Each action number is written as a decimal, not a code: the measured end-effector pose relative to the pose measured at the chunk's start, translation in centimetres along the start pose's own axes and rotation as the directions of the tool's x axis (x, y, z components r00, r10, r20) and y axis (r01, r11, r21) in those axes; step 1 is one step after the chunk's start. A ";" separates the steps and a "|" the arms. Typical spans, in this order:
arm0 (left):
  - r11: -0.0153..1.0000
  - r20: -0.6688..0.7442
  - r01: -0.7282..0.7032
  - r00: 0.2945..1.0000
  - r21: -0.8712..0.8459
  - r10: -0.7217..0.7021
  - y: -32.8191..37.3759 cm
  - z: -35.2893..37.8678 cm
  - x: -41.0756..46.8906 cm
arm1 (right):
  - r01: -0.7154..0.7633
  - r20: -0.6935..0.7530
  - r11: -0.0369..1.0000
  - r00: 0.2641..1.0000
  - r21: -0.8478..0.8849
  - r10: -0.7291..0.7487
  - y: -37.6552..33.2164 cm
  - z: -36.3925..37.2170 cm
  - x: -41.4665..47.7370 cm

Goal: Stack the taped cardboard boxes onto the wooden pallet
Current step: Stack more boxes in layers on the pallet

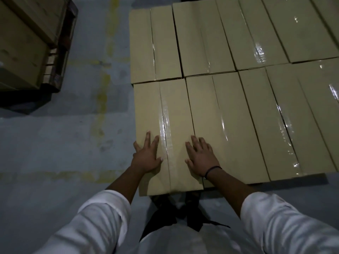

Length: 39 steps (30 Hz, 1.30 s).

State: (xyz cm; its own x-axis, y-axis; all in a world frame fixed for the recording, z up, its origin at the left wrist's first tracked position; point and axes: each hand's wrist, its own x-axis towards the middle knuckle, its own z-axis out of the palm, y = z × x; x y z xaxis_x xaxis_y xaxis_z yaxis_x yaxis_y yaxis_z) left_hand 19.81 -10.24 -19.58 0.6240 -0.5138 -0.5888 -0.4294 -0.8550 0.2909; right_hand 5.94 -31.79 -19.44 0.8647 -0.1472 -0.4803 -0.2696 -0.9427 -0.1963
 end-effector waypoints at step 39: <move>0.995 -0.040 0.026 0.999 0.098 -0.022 -1.0 8.6 -11.6 | -0.017 0.070 0.997 0.997 -0.077 0.023 -0.1 5.6 -9.1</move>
State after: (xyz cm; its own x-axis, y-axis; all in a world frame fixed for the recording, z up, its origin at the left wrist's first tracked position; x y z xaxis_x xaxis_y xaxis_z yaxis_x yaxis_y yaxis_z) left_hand 7.36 -2.78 -19.53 0.6590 -0.4975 -0.5641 -0.4754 -0.8567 0.2001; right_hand -4.28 -28.68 -19.78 0.8266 -0.1473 -0.5431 -0.2509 -0.9604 -0.1213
